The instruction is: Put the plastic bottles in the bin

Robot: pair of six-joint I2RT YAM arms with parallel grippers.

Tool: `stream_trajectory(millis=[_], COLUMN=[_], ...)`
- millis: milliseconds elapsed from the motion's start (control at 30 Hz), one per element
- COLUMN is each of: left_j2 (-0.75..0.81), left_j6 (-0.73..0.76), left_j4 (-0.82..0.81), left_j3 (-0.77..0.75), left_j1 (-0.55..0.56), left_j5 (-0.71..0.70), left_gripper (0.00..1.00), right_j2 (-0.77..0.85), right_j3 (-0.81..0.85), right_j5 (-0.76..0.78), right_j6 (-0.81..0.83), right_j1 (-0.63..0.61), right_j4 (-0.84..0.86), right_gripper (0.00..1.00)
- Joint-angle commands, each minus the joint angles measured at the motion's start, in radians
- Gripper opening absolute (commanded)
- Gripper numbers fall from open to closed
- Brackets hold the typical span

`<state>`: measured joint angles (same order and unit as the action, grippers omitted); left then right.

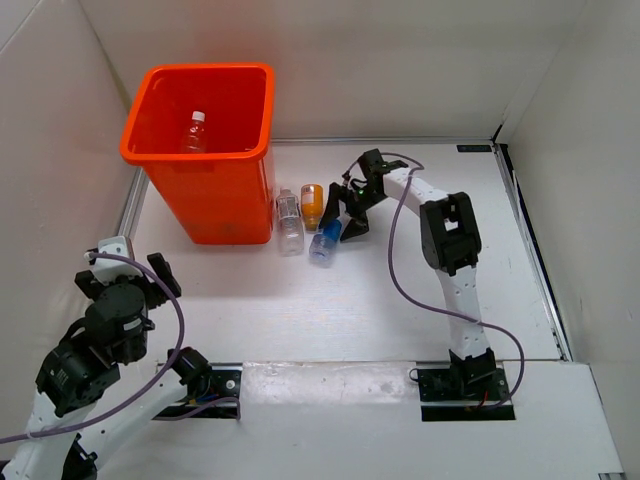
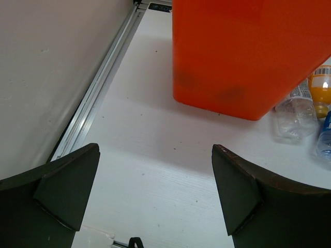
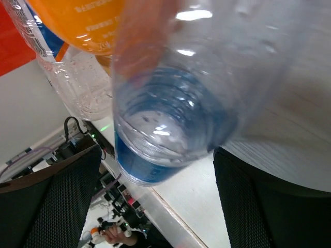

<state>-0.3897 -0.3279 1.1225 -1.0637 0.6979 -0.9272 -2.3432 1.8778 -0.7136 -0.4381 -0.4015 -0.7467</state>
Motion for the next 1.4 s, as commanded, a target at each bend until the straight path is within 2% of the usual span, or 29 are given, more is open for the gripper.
stream_trajectory(millis=[0, 200, 367, 433, 500, 567, 633, 733, 833, 867, 1000, 1100, 1200, 1367], left_j2=[0.0, 0.006, 0.009, 0.008, 0.008, 0.008, 0.008, 0.014, 0.02, 0.025, 0.048, 0.067, 0.072, 0.072], left_j6=[-0.008, -0.002, -0.003, -0.002, 0.0, -0.002, -0.002, -0.002, -0.008, -0.008, -0.014, -0.01, -0.01, -0.007], left_j4=[0.002, -0.003, -0.001, -0.004, -0.003, -0.004, -0.004, -0.003, -0.001, 0.003, 0.0, -0.01, -0.012, -0.013], left_j3=[0.007, 0.011, 0.011, 0.011, 0.011, 0.013, 0.011, 0.01, 0.01, 0.008, 0.013, 0.016, 0.019, 0.021], left_j1=[0.006, 0.005, 0.006, 0.006, 0.006, 0.008, 0.005, 0.005, 0.006, 0.005, 0.006, 0.008, 0.006, 0.005], left_j5=[-0.015, -0.016, -0.018, -0.021, -0.021, -0.022, -0.025, -0.024, -0.024, -0.024, -0.028, -0.027, -0.029, -0.035], left_gripper=[1.0, 1.0, 1.0, 1.0, 1.0, 1.0, 1.0, 1.0, 1.0, 1.0, 1.0, 1.0, 1.0, 1.0], right_j2=[-0.03, -0.051, -0.079, -0.094, -0.102, -0.097, -0.088, -0.038, 0.117, 0.117, 0.338, 0.547, 0.646, 0.667], right_j3=[0.047, 0.07, 0.073, 0.072, 0.064, 0.046, 0.023, -0.047, -0.161, -0.19, -0.203, -0.201, -0.155, 0.162], right_j5=[0.005, -0.03, -0.096, -0.145, -0.187, -0.205, -0.225, -0.263, -0.294, -0.299, -0.259, -0.189, -0.06, 0.101], right_j6=[-0.011, -0.045, -0.079, -0.086, -0.1, -0.106, -0.114, -0.14, -0.21, -0.223, -0.26, -0.298, -0.245, -0.048], right_j1=[-0.02, -0.01, 0.012, 0.021, 0.032, 0.039, 0.055, 0.081, 0.127, 0.139, 0.205, 0.216, 0.178, 0.037], right_j4=[-0.031, -0.013, 0.017, 0.035, 0.046, 0.064, 0.076, 0.137, 0.209, 0.22, 0.297, 0.458, 0.523, 0.498], right_gripper=[0.9, 0.9, 0.75, 0.63, 0.56, 0.45, 0.42, 0.33, 0.22, 0.22, 0.11, 0.09, 0.06, 0.05])
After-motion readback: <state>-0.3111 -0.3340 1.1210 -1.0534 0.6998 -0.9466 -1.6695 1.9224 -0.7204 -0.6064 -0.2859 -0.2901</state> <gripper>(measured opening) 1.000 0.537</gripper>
